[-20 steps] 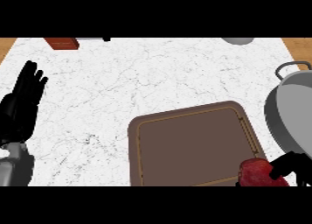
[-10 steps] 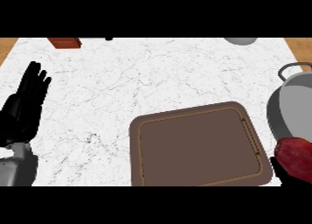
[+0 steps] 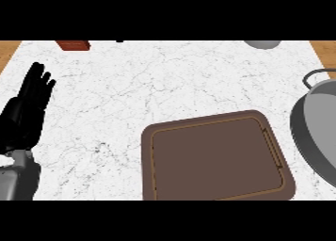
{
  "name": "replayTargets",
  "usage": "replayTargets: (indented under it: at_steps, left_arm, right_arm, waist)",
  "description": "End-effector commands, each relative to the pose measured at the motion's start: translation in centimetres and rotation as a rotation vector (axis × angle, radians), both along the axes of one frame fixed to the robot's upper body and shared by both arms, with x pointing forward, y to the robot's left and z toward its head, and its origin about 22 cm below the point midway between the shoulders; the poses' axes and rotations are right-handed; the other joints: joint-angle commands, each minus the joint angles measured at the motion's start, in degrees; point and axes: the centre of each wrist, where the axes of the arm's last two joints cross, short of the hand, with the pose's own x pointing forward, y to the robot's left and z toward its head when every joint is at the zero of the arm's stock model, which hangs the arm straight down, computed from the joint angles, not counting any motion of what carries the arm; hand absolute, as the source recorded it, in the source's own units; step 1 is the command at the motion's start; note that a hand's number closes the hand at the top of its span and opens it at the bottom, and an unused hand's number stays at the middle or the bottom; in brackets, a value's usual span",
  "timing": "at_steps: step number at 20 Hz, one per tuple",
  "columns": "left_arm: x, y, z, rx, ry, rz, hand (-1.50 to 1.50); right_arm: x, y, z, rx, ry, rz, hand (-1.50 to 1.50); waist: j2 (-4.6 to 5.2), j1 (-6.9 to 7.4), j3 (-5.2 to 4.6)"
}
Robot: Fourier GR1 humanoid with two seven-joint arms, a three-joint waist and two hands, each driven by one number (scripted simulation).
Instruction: Pick the pear from the tray and place it in the pot
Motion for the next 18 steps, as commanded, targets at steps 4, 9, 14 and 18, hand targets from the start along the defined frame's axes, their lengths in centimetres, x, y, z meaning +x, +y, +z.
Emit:
replayTargets:
  at_steps: [4,9,14,18]
  left_arm:
    - [0.9,-1.7,-0.5,0.009,0.017,-0.011,0.0]
    - [0.1,0.6,-0.7,-0.001,0.002,-0.009,0.0]
    - [-0.3,-1.0,0.6,0.006,0.008,-0.018,0.0]
    - [0.8,0.0,-0.2,-0.022,0.01,-0.01,0.0]
  right_arm:
    - [3.1,-5.8,-2.7,-0.269,0.068,-0.18,1.5]
    - [6.6,-8.0,-6.1,-0.269,0.094,-0.143,1.5]
    - [9.0,-10.7,-8.0,-0.052,0.182,-0.156,1.5]
    - [9.0,-10.3,-10.9,0.074,0.266,-0.043,-1.5]
  waist:
    - [0.26,0.59,0.02]
    - [0.02,0.38,-0.03]
    - [0.18,1.11,0.05]
    - [0.11,0.49,0.01]
